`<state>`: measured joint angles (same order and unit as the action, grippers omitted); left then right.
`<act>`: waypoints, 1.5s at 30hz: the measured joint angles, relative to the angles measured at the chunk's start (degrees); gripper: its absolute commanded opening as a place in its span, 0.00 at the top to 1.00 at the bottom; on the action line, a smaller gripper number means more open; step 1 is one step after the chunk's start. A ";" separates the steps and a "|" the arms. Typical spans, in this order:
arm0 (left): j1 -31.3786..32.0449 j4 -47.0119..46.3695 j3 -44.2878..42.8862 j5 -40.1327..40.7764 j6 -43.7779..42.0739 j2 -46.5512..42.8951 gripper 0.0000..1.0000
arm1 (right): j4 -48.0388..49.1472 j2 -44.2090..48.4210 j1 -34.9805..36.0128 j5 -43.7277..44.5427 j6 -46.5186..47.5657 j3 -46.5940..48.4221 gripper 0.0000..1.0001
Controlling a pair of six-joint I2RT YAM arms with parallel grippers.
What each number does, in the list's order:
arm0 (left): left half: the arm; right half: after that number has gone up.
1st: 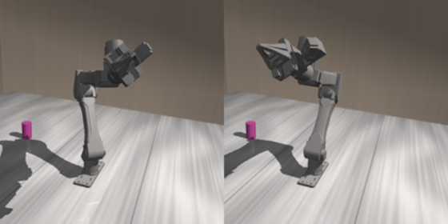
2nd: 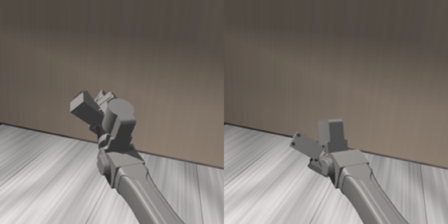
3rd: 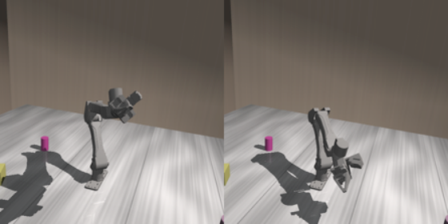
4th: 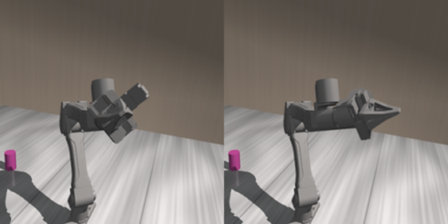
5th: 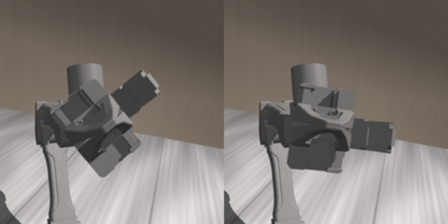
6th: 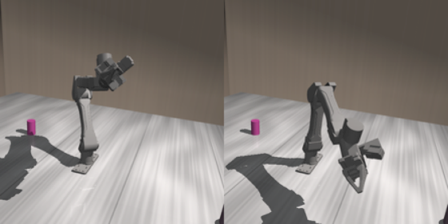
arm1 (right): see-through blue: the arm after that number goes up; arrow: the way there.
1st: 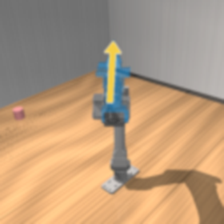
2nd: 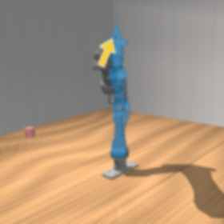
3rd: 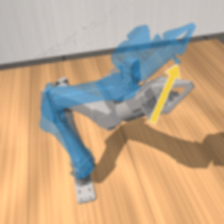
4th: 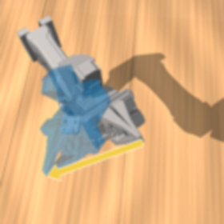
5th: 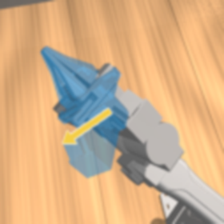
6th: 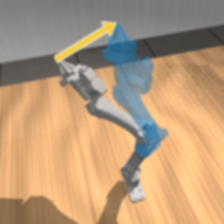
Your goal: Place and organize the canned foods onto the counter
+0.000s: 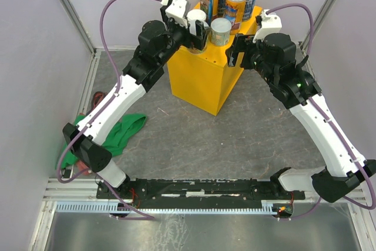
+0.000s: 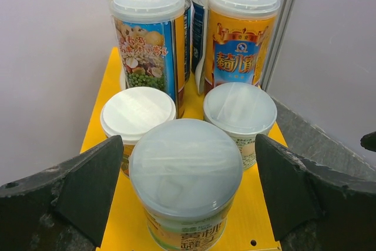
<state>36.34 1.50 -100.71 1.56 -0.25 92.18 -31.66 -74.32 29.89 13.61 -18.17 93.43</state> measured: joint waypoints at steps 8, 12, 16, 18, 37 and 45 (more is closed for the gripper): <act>0.00 -0.70 0.00 3.19 0.50 -2.03 0.01 | -0.07 0.00 0.00 0.02 0.02 0.22 0.08; 0.00 -1.92 0.72 8.70 1.95 -5.03 0.02 | -0.04 0.00 0.00 1.14 0.44 0.79 0.04; -0.22 -3.89 3.76 17.20 2.60 -10.27 0.02 | -0.07 0.00 0.00 5.42 0.87 0.96 0.01; -0.87 -5.33 6.95 22.18 2.91 -13.92 0.02 | -0.13 -0.07 -0.09 8.90 1.05 0.94 0.01; -15.61 -7.98 63.41 38.84 19.74 -43.36 0.03 | -7.17 0.66 -5.95 26.58 -7.78 -17.09 0.01; -15.76 -9.57 72.39 41.40 20.20 -48.24 0.01 | -12.37 -1.22 -5.95 30.49 -13.22 -17.29 0.01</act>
<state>20.58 -8.08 -28.32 42.96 19.94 43.94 -44.03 -75.55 23.94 44.10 -31.40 76.14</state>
